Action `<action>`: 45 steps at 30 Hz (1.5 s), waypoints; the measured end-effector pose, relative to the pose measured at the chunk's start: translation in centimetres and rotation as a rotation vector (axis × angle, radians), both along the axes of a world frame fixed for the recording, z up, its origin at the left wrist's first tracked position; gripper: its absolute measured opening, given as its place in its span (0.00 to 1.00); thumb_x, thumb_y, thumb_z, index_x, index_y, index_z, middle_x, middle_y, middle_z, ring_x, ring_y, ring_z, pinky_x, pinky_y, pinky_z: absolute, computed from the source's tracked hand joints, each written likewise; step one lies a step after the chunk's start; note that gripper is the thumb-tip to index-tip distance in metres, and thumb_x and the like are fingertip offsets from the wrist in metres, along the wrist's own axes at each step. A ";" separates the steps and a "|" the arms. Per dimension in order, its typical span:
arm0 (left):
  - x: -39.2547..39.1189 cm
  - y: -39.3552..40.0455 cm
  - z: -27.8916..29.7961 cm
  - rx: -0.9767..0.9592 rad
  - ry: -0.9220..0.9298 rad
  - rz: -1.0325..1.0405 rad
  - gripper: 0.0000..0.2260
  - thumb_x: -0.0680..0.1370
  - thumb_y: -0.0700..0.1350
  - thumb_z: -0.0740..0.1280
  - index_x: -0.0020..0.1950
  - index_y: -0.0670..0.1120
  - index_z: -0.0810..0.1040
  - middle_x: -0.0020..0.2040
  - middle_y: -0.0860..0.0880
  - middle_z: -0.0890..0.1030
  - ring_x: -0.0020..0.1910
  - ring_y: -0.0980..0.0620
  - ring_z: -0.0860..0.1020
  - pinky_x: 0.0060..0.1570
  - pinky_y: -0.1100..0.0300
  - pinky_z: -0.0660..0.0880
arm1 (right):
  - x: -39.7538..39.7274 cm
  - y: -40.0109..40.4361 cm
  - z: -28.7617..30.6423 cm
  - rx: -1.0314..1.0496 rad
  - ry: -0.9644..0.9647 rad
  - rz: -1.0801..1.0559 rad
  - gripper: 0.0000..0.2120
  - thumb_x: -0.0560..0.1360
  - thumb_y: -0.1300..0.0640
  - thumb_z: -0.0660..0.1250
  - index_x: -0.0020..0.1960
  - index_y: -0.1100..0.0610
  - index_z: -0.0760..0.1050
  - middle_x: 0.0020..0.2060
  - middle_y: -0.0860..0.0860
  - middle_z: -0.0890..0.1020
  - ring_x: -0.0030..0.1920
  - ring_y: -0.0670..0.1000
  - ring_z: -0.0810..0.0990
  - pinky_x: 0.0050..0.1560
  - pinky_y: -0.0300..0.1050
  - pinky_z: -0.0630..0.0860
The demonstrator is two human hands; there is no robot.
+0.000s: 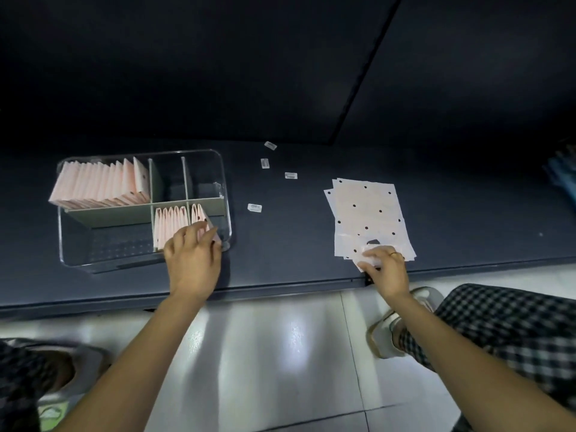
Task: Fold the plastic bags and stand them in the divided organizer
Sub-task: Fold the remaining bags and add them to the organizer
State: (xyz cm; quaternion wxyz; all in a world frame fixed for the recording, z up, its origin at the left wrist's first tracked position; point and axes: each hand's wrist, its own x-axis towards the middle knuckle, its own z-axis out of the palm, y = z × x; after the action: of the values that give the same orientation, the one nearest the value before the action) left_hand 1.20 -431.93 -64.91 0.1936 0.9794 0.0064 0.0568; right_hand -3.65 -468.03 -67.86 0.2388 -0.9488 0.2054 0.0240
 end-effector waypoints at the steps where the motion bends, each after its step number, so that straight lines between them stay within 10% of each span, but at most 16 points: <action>1: 0.0 -0.1 0.0 0.003 0.006 -0.003 0.12 0.77 0.41 0.66 0.60 0.41 0.79 0.62 0.40 0.75 0.61 0.38 0.69 0.59 0.45 0.62 | 0.0 0.1 -0.1 0.024 -0.037 -0.019 0.07 0.71 0.61 0.73 0.48 0.59 0.81 0.52 0.55 0.77 0.55 0.58 0.73 0.50 0.39 0.68; 14: -1.9 -3.4 0.7 -0.047 -0.248 -0.288 0.14 0.75 0.42 0.60 0.55 0.42 0.80 0.56 0.42 0.78 0.57 0.39 0.74 0.58 0.46 0.68 | 0.9 1.6 -0.4 -0.046 0.006 0.032 0.13 0.71 0.49 0.72 0.54 0.51 0.80 0.54 0.51 0.77 0.57 0.56 0.71 0.58 0.50 0.69; 23: -4.3 -6.3 -0.5 -0.115 0.112 -0.549 0.21 0.76 0.41 0.67 0.69 0.47 0.71 0.69 0.48 0.70 0.69 0.46 0.66 0.65 0.52 0.65 | 1.7 4.5 0.4 0.121 -0.135 0.218 0.04 0.76 0.59 0.67 0.48 0.58 0.79 0.49 0.54 0.82 0.54 0.55 0.76 0.52 0.42 0.69; 30: -2.9 -5.2 -1.8 -0.263 0.261 -0.455 0.30 0.70 0.41 0.74 0.71 0.48 0.69 0.69 0.51 0.70 0.68 0.49 0.64 0.66 0.60 0.61 | 1.9 10.4 3.6 0.563 0.303 0.538 0.03 0.77 0.58 0.66 0.45 0.53 0.74 0.42 0.49 0.82 0.44 0.48 0.80 0.47 0.36 0.72; 34: -2.4 -4.6 -2.3 -0.317 0.289 -0.389 0.04 0.76 0.43 0.69 0.49 0.47 0.83 0.46 0.52 0.82 0.48 0.51 0.76 0.45 0.61 0.70 | 2.7 10.7 5.2 0.641 0.448 0.589 0.03 0.77 0.55 0.66 0.46 0.54 0.75 0.43 0.46 0.83 0.44 0.44 0.79 0.50 0.35 0.71; 37: -2.1 -4.8 -2.1 -0.433 0.408 -0.247 0.16 0.80 0.48 0.63 0.32 0.49 0.71 0.27 0.53 0.71 0.29 0.53 0.69 0.31 0.59 0.63 | 4.0 9.5 6.2 0.666 0.409 0.543 0.08 0.77 0.51 0.65 0.51 0.53 0.78 0.48 0.45 0.82 0.48 0.40 0.78 0.52 0.33 0.70; 41: -1.9 -5.1 -1.7 -0.711 0.529 -0.133 0.15 0.82 0.47 0.58 0.38 0.42 0.73 0.35 0.50 0.74 0.37 0.53 0.71 0.40 0.59 0.67 | 5.2 6.1 7.2 0.856 0.321 0.341 0.24 0.70 0.32 0.59 0.57 0.46 0.78 0.57 0.41 0.80 0.58 0.37 0.76 0.58 0.33 0.71; 45: -1.8 -5.4 -2.3 -0.874 0.576 0.007 0.16 0.82 0.45 0.57 0.49 0.32 0.76 0.43 0.44 0.78 0.43 0.50 0.74 0.49 0.56 0.71 | 4.9 5.2 4.5 0.919 0.287 0.145 0.14 0.75 0.48 0.66 0.56 0.55 0.76 0.50 0.52 0.82 0.48 0.45 0.82 0.50 0.36 0.78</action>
State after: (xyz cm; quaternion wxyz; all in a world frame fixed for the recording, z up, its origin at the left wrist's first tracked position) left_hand -0.56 -437.37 -67.26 0.5746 0.7830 0.0857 -0.2220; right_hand 1.21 -462.84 -63.38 0.6001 -0.7440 0.1379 0.2595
